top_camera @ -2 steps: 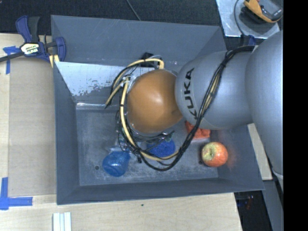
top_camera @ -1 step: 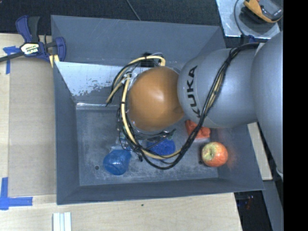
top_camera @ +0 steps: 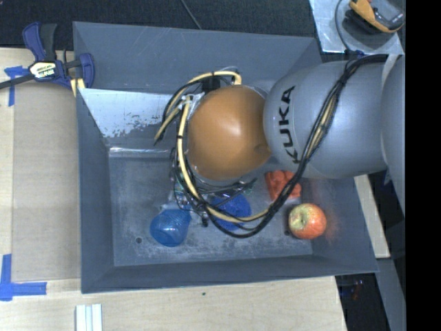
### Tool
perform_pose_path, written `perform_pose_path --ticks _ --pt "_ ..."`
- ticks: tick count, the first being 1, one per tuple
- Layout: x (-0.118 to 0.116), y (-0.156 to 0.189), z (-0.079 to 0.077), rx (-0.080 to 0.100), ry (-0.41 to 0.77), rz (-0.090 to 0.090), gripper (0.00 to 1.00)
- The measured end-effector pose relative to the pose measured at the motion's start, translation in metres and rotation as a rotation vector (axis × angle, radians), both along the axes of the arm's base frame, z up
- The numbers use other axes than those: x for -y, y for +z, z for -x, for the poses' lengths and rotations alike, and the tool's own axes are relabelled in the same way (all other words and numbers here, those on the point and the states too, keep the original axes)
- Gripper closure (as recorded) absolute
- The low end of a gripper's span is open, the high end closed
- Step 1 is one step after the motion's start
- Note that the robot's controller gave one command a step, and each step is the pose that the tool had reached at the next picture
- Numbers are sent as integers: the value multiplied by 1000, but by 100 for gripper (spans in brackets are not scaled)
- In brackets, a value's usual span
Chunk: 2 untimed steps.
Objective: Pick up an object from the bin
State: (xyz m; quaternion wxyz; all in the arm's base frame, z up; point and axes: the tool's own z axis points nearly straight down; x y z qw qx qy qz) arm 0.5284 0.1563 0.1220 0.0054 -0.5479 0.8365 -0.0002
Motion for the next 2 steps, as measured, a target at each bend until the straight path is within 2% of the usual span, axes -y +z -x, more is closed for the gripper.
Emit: perform_pose_path --ticks 2 --pt "0 47 0 0 -3 -2 100"
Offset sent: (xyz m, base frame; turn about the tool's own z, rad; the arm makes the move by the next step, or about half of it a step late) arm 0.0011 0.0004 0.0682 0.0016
